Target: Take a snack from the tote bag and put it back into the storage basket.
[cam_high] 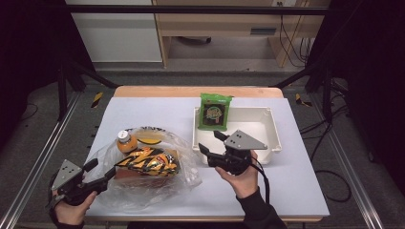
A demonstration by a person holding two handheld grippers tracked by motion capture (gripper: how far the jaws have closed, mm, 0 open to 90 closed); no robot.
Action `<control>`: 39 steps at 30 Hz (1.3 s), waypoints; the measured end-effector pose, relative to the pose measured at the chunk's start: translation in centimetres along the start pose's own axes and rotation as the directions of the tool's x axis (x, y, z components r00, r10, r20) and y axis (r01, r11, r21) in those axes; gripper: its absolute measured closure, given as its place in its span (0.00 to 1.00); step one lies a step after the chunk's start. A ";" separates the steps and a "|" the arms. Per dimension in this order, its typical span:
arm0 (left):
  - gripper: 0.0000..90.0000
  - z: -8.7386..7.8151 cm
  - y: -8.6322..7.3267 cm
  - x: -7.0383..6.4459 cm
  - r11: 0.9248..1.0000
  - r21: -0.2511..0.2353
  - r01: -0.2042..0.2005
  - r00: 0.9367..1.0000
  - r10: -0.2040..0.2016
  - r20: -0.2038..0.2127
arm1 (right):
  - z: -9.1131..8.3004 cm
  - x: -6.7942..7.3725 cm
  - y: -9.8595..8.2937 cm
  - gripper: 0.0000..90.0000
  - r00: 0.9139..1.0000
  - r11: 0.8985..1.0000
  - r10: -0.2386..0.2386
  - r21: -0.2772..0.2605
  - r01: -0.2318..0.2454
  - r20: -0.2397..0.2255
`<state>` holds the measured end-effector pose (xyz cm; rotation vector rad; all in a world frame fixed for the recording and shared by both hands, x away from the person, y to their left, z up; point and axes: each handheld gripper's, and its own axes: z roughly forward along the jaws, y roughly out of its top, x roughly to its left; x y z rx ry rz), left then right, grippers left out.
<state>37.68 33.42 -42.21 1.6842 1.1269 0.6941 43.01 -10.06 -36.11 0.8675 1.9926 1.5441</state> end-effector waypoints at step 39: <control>0.28 1.0 -0.6 -0.1 0.999 0.041 0.001 1.000 -0.001 -0.009 | 3.8 9.2 -2.8 0.33 0.968 0.995 -0.053 0.071 0.073 -0.246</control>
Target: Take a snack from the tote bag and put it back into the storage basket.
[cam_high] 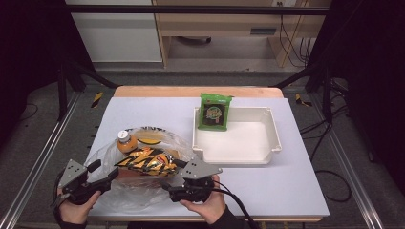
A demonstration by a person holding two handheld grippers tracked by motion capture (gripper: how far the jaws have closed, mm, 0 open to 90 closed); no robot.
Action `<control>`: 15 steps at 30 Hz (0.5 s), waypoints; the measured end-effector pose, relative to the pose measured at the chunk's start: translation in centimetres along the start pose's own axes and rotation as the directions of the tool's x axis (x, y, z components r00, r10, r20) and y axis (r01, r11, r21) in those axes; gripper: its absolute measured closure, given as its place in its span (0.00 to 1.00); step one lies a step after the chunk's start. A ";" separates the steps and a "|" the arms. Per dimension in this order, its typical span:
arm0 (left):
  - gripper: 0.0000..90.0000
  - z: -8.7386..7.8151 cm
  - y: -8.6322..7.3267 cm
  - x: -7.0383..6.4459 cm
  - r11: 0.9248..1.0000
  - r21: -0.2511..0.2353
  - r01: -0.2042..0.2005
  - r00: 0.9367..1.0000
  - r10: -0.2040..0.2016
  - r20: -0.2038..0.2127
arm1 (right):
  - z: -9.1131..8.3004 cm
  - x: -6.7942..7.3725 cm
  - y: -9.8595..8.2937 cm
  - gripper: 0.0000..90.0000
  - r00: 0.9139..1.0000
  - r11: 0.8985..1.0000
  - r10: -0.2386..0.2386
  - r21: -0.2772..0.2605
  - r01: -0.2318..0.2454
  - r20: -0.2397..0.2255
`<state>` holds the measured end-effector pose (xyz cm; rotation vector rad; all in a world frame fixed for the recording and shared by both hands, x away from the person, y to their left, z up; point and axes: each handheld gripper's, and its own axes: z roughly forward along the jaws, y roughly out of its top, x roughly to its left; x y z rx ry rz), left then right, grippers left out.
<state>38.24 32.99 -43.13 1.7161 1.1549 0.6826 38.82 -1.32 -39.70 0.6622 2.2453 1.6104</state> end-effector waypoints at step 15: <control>0.28 0.4 -0.2 -0.1 1.000 0.016 -0.002 1.000 0.002 -0.002 | 2.1 -0.1 -0.3 0.47 0.997 0.998 -0.061 0.036 0.059 0.042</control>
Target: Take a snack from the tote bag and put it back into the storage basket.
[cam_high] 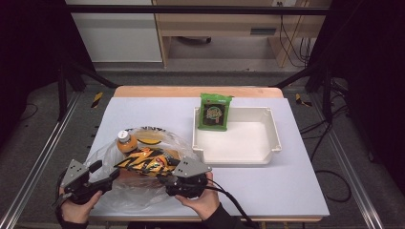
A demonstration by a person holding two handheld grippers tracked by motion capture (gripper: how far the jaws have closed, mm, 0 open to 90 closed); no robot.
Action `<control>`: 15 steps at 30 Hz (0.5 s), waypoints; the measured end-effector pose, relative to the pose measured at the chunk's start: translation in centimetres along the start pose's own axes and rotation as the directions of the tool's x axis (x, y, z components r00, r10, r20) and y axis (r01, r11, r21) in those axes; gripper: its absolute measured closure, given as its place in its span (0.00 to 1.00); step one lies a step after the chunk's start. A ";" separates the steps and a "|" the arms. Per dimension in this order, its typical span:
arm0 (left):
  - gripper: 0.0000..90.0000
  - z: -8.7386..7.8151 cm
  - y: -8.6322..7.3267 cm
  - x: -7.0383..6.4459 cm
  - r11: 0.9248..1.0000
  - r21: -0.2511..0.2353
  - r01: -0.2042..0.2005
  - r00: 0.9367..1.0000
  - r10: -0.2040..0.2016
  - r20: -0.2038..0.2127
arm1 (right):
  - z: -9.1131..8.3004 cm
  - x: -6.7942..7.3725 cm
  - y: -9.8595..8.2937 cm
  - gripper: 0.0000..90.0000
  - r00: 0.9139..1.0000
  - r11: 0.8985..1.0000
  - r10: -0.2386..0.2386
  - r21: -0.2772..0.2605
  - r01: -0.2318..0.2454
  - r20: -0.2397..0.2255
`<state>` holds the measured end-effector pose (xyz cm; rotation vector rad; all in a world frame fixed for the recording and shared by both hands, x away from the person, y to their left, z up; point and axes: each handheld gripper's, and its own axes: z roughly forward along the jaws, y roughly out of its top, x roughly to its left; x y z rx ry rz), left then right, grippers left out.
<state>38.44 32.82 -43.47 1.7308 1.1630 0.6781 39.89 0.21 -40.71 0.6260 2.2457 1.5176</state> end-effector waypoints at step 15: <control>0.28 -0.1 0.0 0.1 1.000 -0.002 -0.004 1.000 0.004 0.000 | -0.7 -2.1 1.1 0.94 0.999 0.999 0.030 -0.035 -0.031 -0.022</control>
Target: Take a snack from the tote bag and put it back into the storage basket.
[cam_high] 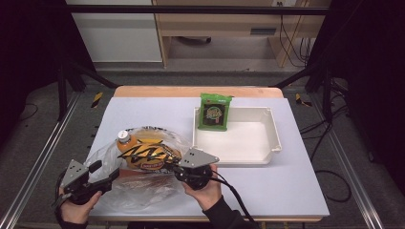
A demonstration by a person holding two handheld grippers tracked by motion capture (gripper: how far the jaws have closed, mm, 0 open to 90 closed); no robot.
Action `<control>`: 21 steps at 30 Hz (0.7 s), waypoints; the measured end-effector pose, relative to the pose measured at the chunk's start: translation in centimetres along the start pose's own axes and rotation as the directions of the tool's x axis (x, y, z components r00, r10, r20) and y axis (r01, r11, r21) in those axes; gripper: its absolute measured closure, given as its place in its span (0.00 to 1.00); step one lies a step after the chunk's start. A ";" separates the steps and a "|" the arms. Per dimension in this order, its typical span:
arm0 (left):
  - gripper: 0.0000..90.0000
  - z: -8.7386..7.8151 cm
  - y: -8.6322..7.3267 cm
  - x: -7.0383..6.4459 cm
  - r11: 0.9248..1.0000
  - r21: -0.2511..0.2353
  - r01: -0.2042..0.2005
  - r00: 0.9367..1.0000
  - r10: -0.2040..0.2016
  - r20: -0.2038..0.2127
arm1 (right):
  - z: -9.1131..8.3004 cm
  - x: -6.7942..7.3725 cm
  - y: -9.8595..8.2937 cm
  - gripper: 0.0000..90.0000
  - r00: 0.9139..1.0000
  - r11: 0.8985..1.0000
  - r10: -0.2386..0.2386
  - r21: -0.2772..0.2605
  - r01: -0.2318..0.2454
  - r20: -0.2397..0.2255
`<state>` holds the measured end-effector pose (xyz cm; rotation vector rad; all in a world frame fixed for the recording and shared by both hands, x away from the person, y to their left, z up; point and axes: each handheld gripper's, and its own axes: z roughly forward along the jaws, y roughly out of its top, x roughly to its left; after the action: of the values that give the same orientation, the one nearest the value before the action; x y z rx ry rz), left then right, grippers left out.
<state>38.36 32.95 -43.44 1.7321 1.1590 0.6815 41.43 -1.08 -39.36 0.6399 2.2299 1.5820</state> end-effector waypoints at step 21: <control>0.27 0.2 -0.1 -0.3 1.000 0.010 -0.011 1.000 0.011 0.004 | -2.8 0.0 5.9 0.96 0.999 0.991 0.017 -0.131 -0.023 -0.042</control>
<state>38.41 32.64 -43.63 1.7483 1.1526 0.6796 41.01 -1.69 -32.85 0.5996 2.1320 1.7499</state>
